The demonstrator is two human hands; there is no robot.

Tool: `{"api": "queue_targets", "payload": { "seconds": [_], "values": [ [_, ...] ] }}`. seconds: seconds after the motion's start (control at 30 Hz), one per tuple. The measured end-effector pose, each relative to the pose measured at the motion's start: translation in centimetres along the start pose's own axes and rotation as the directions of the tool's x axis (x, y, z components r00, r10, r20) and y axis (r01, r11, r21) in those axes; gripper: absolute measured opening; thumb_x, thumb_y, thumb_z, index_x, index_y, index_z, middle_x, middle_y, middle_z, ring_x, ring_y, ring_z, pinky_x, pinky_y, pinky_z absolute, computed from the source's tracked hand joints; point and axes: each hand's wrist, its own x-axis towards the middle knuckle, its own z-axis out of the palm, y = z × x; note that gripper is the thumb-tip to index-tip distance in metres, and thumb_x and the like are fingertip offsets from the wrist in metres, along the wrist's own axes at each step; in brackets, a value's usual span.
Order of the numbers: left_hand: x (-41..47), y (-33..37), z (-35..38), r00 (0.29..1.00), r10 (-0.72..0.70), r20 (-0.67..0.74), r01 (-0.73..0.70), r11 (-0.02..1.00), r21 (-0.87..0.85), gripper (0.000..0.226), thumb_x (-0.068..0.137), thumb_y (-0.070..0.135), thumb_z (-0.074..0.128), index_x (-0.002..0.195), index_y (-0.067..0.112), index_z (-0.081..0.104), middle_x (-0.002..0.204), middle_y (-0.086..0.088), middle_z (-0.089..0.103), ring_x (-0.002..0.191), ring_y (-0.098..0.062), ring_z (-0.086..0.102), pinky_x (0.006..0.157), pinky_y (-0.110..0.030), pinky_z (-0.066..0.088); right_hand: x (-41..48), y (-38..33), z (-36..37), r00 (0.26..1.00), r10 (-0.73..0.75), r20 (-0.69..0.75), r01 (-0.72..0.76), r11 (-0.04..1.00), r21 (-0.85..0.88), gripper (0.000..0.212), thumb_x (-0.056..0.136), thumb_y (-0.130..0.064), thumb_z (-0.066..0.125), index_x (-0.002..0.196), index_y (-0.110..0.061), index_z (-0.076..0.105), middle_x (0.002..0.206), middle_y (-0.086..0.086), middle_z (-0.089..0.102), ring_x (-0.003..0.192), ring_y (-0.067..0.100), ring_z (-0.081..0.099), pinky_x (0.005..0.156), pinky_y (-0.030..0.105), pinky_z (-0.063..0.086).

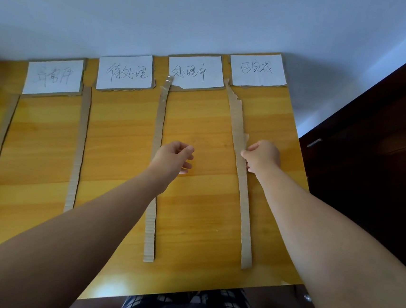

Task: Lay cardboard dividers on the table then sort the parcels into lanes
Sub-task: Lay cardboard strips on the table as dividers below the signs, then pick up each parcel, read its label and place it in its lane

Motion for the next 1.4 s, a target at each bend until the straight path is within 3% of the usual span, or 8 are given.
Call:
{"api": "queue_targets", "payload": {
  "seconds": [0.1, 0.27, 0.47, 0.67, 0.77, 1.0, 1.1, 1.4],
  "values": [
    [-0.3, -0.1, -0.1, 1.000, 0.002, -0.005, -0.002, 1.000, 0.000, 0.025, 0.098, 0.027, 0.051, 0.112, 0.007, 0.061, 0.091, 0.001, 0.063, 0.076, -0.014, 0.061, 0.061, -0.022, 0.049, -0.5, 0.1, -0.5, 0.999, -0.026, -0.019, 0.024, 0.998, -0.060, 0.023, 0.091, -0.017, 0.063, 0.104, 0.002, 0.066, 0.094, 0.017, 0.070, 0.085, 0.034, 0.069, 0.079, 0.047, 0.058],
    [-1.4, 0.6, -0.5, 0.999, 0.025, -0.027, -0.025, 1.000, 0.006, 0.025, 0.099, 0.026, 0.051, 0.111, 0.007, 0.061, 0.094, -0.002, 0.064, 0.076, -0.014, 0.062, 0.061, -0.023, 0.050, -2.0, -0.3, -1.5, 0.995, -0.091, -0.030, 0.087, 0.988, -0.130, 0.023, 0.093, -0.019, 0.061, 0.107, -0.001, 0.064, 0.106, 0.015, 0.067, 0.097, 0.032, 0.065, 0.083, 0.041, 0.055],
    [-3.9, 2.2, -1.7, 0.991, 0.098, -0.089, -0.101, 0.995, -0.022, 0.024, 0.099, 0.025, 0.050, 0.110, 0.008, 0.061, 0.092, -0.001, 0.064, 0.075, -0.014, 0.062, 0.063, -0.023, 0.051, -4.6, -2.1, -3.3, 0.983, -0.183, -0.019, 0.179, 0.975, -0.129, 0.032, 0.093, -0.017, 0.059, 0.114, 0.006, 0.063, 0.114, 0.023, 0.066, 0.101, 0.041, 0.064, 0.087, 0.052, 0.054],
    [-7.0, 3.1, -4.3, 0.977, 0.137, -0.164, -0.149, 0.987, -0.067, 0.020, 0.099, 0.022, 0.049, 0.108, 0.009, 0.061, 0.092, -0.003, 0.064, 0.075, -0.015, 0.062, 0.064, -0.024, 0.051, -8.7, -4.6, -3.2, 0.947, -0.317, 0.048, 0.321, 0.939, -0.127, 0.028, 0.094, -0.011, 0.047, 0.105, 0.005, 0.065, 0.108, 0.022, 0.067, 0.096, 0.042, 0.064, 0.082, 0.051, 0.055],
    [-8.0, 3.0, -6.5, 0.966, 0.170, -0.197, -0.186, 0.980, -0.067, 0.018, 0.099, 0.021, 0.048, 0.105, 0.011, 0.061, 0.091, -0.002, 0.064, 0.076, -0.014, 0.062, 0.067, -0.025, 0.052, -10.5, -6.2, -2.0, 0.926, -0.367, 0.092, 0.375, 0.922, -0.097, 0.017, 0.096, -0.018, 0.046, 0.094, -0.012, 0.062, 0.098, 0.002, 0.063, 0.089, 0.029, 0.065, 0.078, 0.041, 0.056],
    [-10.0, -1.2, -16.9, 0.926, 0.229, -0.299, -0.259, 0.964, -0.064, 0.014, 0.098, 0.016, 0.047, 0.102, 0.014, 0.060, 0.092, -0.002, 0.065, 0.073, -0.014, 0.063, 0.067, -0.026, 0.051, -16.4, -11.9, 6.2, 0.874, -0.472, 0.116, 0.482, 0.872, -0.085, 0.016, 0.096, -0.019, 0.048, 0.098, -0.013, 0.063, 0.105, 0.005, 0.064, 0.094, 0.026, 0.062, 0.074, 0.034, 0.050],
    [-10.6, -3.3, -23.7, 0.919, 0.252, -0.305, -0.272, 0.962, -0.025, 0.013, 0.098, 0.016, 0.047, 0.102, 0.015, 0.060, 0.093, -0.002, 0.065, 0.076, -0.015, 0.062, 0.069, -0.027, 0.051, -19.8, -15.3, 11.7, 0.853, -0.507, 0.128, 0.517, 0.854, -0.065, 0.019, 0.097, -0.021, 0.049, 0.104, -0.011, 0.064, 0.105, 0.005, 0.063, 0.094, 0.026, 0.062, 0.079, 0.039, 0.052],
    [-12.2, -7.3, -39.9, 0.907, 0.341, -0.248, -0.314, 0.939, 0.141, 0.014, 0.097, 0.022, 0.050, 0.107, 0.021, 0.059, 0.095, 0.003, 0.065, 0.085, -0.012, 0.063, 0.076, -0.028, 0.052, -28.8, -22.8, 24.6, 0.846, -0.516, 0.133, 0.511, 0.857, 0.071, 0.009, 0.097, -0.019, 0.050, 0.094, -0.017, 0.059, 0.102, 0.005, 0.062, 0.094, 0.026, 0.062, 0.084, 0.047, 0.055]
  ]
}}
